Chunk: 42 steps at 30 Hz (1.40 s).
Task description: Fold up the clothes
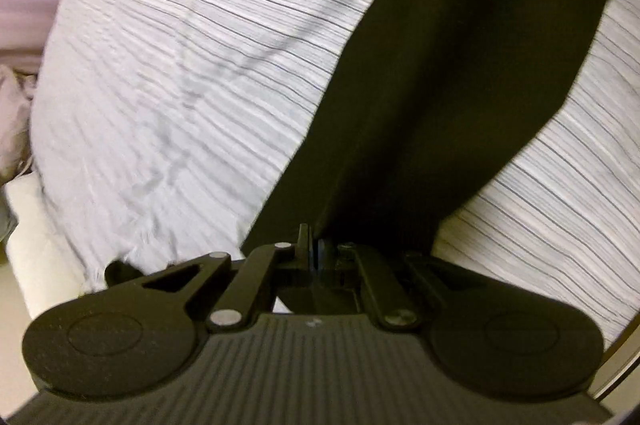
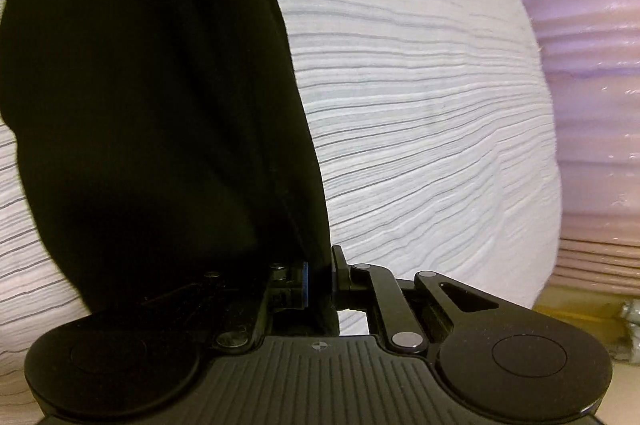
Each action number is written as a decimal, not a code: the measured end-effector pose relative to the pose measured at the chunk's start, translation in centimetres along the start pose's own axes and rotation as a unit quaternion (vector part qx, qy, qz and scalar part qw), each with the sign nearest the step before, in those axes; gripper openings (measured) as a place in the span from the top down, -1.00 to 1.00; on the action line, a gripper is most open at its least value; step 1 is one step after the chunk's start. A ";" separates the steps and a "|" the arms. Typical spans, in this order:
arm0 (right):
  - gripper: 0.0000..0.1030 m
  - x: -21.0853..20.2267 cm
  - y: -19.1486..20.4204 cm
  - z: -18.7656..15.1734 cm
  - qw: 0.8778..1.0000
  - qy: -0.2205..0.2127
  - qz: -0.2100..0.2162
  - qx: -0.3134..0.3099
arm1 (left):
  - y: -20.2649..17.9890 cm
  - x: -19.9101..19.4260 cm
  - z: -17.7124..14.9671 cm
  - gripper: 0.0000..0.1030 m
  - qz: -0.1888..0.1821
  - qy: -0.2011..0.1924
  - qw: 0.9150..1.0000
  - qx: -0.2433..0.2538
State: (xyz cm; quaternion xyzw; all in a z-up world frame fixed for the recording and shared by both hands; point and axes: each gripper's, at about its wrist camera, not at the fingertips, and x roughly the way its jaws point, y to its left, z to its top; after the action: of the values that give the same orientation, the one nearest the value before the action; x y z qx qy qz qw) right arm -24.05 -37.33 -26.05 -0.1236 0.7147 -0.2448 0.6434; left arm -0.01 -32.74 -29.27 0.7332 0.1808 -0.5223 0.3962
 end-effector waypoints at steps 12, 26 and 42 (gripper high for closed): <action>0.56 11.7 -4.4 1.6 0.997 0.009 0.056 0.060 | 0.2 11.7 5.6 0.46 -0.005 0.081 0.996 0.039; -0.33 4.2 -4.1 -12.0 0.870 -0.002 0.029 0.492 | 0.9 3.2 9.9 0.36 -0.023 -0.012 0.999 -0.025; -0.33 8.7 -4.7 -21.7 0.734 -0.022 0.081 0.674 | -7.5 1.6 26.8 0.11 -0.122 -0.179 0.976 0.007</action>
State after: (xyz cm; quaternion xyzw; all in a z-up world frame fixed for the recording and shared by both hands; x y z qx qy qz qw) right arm -47.22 -41.48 -30.04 0.3955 0.3553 -0.6066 0.5911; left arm -21.17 -48.99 -37.47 0.6032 0.1909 -0.6906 0.3503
